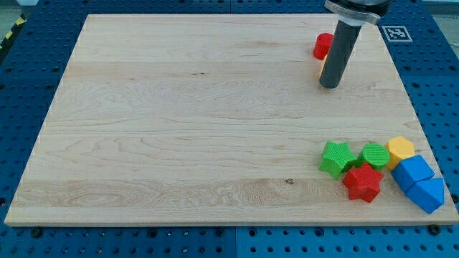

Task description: Move the red star along with yellow heart towards down

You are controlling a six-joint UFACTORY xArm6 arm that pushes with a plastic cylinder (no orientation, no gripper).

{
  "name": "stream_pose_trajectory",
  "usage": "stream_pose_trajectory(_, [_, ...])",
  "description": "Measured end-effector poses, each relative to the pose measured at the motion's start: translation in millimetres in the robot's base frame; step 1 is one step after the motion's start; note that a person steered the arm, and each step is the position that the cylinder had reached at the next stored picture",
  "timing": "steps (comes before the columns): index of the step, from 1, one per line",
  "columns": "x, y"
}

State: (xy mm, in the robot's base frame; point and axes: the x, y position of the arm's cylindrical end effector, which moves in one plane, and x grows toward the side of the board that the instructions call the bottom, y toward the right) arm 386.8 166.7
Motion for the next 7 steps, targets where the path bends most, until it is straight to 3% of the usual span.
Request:
stream_pose_trajectory(2, [-67, -55])
stream_pose_trajectory(3, [-109, -50])
stream_pose_trajectory(5, [-113, -14])
stream_pose_trajectory(7, [-145, -5])
